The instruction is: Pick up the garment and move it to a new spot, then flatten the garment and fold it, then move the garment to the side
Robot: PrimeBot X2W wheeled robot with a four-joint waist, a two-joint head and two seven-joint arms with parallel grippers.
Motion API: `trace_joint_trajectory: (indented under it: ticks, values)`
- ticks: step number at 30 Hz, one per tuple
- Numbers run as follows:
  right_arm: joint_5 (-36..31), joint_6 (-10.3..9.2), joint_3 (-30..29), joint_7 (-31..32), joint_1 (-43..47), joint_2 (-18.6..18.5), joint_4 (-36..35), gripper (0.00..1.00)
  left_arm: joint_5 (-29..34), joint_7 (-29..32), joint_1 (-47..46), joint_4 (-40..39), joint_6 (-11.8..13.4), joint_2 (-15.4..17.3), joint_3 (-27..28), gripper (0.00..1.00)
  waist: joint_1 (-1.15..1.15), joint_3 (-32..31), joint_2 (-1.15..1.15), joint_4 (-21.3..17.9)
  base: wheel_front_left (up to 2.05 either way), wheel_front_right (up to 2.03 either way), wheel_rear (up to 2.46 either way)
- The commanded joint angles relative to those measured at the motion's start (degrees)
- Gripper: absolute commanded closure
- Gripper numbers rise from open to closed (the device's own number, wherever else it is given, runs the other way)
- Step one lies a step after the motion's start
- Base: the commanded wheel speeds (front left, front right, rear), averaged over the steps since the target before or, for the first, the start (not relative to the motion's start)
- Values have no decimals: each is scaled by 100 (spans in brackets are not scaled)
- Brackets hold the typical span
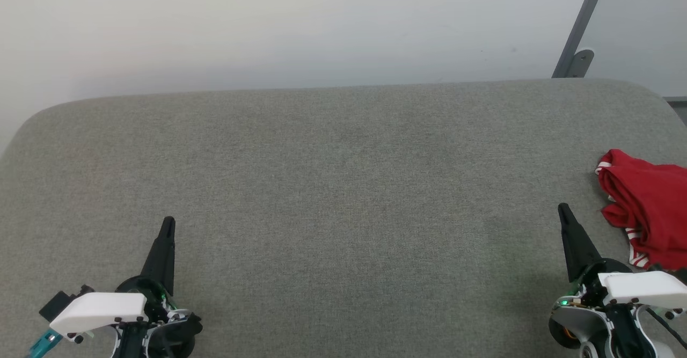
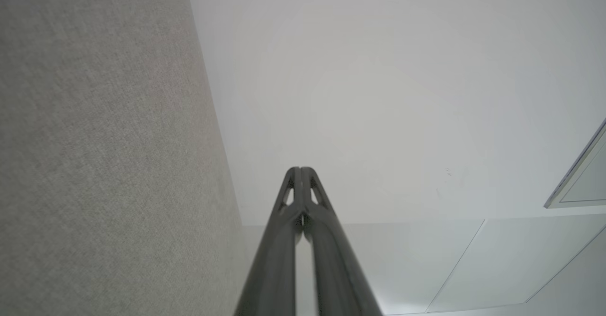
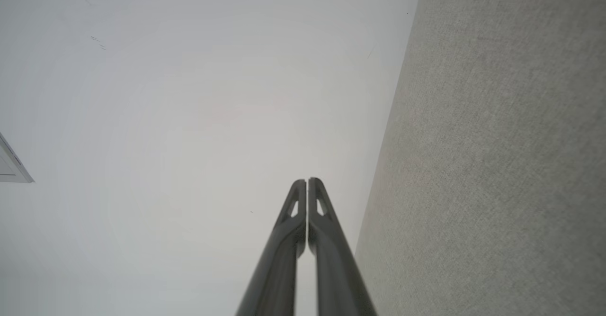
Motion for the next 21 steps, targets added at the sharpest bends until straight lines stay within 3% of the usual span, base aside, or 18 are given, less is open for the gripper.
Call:
trace_joint_trajectory:
  ticks: [1, 21]
  values:
    - [23, -2, -2, 8, -24, 7, 9, 100, 22, 13, -70, -3, 10, 0, 14, 100, 0, 0, 0, 0, 0, 0, 0]
    - [24, -2, -2, 8, -24, 7, 8, 100, 25, 16, -70, -4, 10, 0, 17, 100, 0, 0, 0, 0, 0, 0, 0]
